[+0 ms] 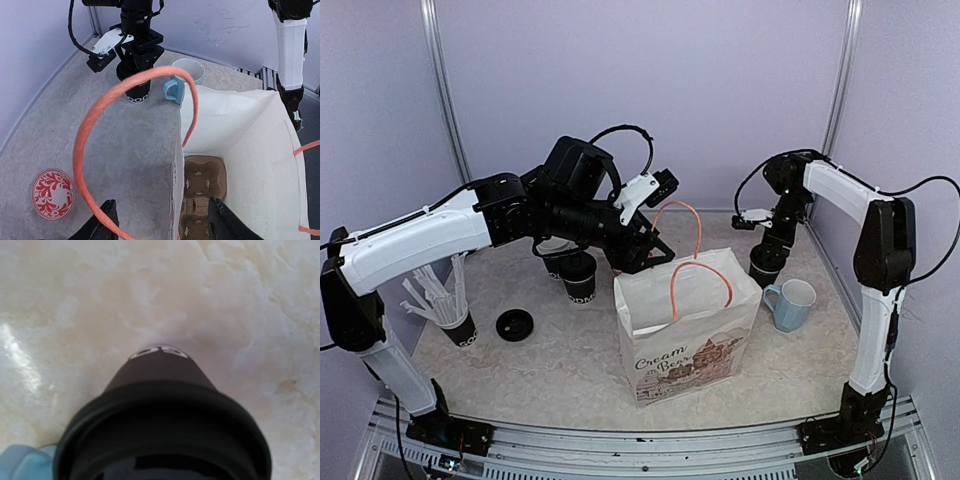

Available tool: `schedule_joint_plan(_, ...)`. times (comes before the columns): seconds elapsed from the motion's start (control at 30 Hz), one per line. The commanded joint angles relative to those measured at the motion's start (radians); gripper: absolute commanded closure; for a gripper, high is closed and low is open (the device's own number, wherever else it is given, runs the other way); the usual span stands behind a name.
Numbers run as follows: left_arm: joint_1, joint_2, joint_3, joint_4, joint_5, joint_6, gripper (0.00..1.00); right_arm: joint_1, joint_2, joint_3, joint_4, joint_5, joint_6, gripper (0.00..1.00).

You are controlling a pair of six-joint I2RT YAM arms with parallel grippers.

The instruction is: Pack the takeout coffee

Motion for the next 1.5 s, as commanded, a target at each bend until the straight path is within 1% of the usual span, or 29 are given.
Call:
schedule_joint_plan(0.0,0.004,-0.025,0.019,-0.003,-0.026,-0.01,0.41,0.014,-0.091,0.072,-0.055,-0.086,0.021,0.36)
schedule_joint_plan(0.17,0.004,-0.026,0.034,-0.037,-0.058,-0.021,0.4,0.014,-0.228,0.168,-0.044,-0.219,0.047,0.4)
schedule_joint_plan(0.3,0.004,-0.017,0.039,-0.074,-0.072,-0.034,0.4,0.017,-0.374,0.165,0.029,-0.344,0.054,0.41)
schedule_joint_plan(0.4,0.002,-0.016,0.038,-0.088,-0.069,-0.05,0.4,0.026,-0.474,0.16,0.053,-0.431,0.047,0.41)
schedule_joint_plan(0.5,0.003,-0.019,0.036,-0.097,-0.066,-0.064,0.41,0.041,-0.575,0.136,0.059,-0.543,0.033,0.42)
schedule_joint_plan(0.57,0.004,-0.02,0.033,-0.096,-0.072,-0.073,0.41,0.069,-0.638,0.108,0.06,-0.588,0.033,0.42)
schedule_joint_plan(0.7,0.008,-0.008,0.038,-0.094,-0.068,-0.078,0.43,0.133,-0.737,0.039,0.029,-0.641,0.031,0.44)
schedule_joint_plan(0.8,0.015,0.01,0.052,-0.098,-0.061,-0.079,0.45,0.154,-0.776,0.001,-0.028,-0.68,-0.01,0.45)
schedule_joint_plan(0.87,0.021,0.021,0.063,-0.1,-0.047,-0.081,0.47,0.18,-0.786,-0.004,-0.079,-0.66,-0.037,0.46)
schedule_joint_plan(1.03,0.032,0.068,0.111,-0.129,-0.017,-0.092,0.54,0.295,-0.857,-0.117,-0.083,-0.529,-0.06,0.46)
schedule_joint_plan(1.13,0.032,0.08,0.118,-0.122,0.004,-0.103,0.57,0.346,-0.853,-0.163,-0.083,-0.495,-0.056,0.46)
schedule_joint_plan(1.23,0.031,0.09,0.132,-0.133,0.017,-0.104,0.58,0.386,-0.813,-0.146,-0.081,-0.471,-0.053,0.46)
schedule_joint_plan(1.33,0.03,0.101,0.154,-0.164,0.023,-0.104,0.59,0.445,-0.736,-0.098,-0.081,-0.385,-0.036,0.48)
schedule_joint_plan(1.47,0.029,0.1,0.145,-0.179,0.043,-0.104,0.61,0.518,-0.636,-0.033,-0.081,-0.28,-0.027,0.49)
